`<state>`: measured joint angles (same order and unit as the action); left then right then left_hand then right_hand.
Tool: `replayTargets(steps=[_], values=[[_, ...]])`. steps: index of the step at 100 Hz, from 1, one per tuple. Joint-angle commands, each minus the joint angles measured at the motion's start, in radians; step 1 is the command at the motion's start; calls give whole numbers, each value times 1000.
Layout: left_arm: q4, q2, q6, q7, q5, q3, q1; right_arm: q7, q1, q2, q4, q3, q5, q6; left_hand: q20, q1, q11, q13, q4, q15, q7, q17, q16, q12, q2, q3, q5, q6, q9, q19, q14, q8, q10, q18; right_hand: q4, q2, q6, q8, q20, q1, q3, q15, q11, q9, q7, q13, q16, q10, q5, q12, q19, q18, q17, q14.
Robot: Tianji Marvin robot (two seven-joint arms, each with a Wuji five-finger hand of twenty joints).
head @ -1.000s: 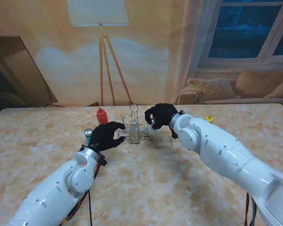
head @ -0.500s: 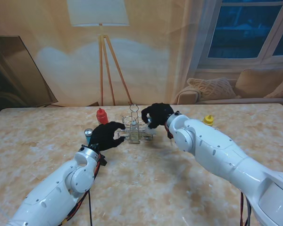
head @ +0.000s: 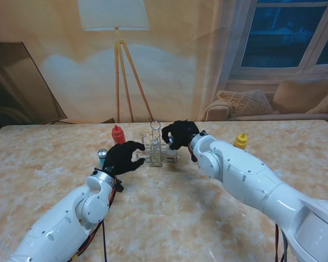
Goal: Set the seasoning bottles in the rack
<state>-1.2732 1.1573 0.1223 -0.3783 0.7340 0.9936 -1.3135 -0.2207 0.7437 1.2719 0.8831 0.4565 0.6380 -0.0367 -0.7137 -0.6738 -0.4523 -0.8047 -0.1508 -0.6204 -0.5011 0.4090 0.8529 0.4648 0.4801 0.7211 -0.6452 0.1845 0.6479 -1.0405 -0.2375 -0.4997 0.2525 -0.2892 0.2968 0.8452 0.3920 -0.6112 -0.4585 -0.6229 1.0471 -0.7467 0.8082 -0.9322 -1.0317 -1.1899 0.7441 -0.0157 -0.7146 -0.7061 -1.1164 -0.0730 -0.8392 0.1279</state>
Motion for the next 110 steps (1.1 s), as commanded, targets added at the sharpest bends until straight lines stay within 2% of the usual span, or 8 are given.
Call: replayTargets(steps=[1, 47, 70, 88, 110], values=[[-4, 0, -1, 11, 3, 2, -4, 11, 3, 13, -9, -12, 1, -7, -7, -13, 1, 13, 18, -3, -16, -2, 4, 3, 16, 36, -19, -11, -3, 1, 15, -15, 9, 9, -57, -31, -29, -15, -22, -84, 92, -29, 69, -40, -91, -25, -16, 76, -24, -56, -17, -5, -5, 70], [-3, 0, 0, 10, 5, 3, -3, -22, -22, 43, -86, -74, 4, -40, -9, -11, 4, 16, 18, -3, -17, -6, 4, 2, 14, 33, -20, -12, -5, 1, 13, -16, 8, 7, -54, -39, -20, -14, -25, -89, 80, -41, 71, -29, -95, -7, -16, 80, -16, -57, -12, 0, 4, 63], [-3, 0, 1, 10, 5, 3, -3, -28, -33, 57, -116, -102, 3, -53, -10, -12, 3, 16, 19, -3, -19, -7, 4, 2, 14, 33, -22, -11, -4, 1, 13, -17, 9, 6, -31, -58, -24, 11, -32, -82, 30, -42, 46, -15, -77, 25, -48, 77, 2, -36, 2, -3, 43, 44], [-4, 0, 1, 9, 5, 4, -4, -2, -31, 48, -99, -102, 3, -49, -10, -11, 4, 17, 18, -3, -18, -7, 4, 2, 15, 33, -21, -12, -5, 2, 13, -16, 8, 6, -29, -99, -64, 55, -33, -38, -27, -15, -35, 40, -26, 91, -83, 51, 55, 14, 18, -39, 120, 3], [-4, -1, 1, 11, 5, 4, -5, 29, -30, 31, -72, -97, 10, -46, -11, -10, 3, 14, 18, -4, -21, -5, 4, 2, 16, 34, -25, -13, -4, 0, 15, -17, 9, 8, -38, -143, -83, 76, -15, 3, -87, 19, -121, 108, 20, 146, -135, 14, 92, 104, 9, -63, 188, -14]])
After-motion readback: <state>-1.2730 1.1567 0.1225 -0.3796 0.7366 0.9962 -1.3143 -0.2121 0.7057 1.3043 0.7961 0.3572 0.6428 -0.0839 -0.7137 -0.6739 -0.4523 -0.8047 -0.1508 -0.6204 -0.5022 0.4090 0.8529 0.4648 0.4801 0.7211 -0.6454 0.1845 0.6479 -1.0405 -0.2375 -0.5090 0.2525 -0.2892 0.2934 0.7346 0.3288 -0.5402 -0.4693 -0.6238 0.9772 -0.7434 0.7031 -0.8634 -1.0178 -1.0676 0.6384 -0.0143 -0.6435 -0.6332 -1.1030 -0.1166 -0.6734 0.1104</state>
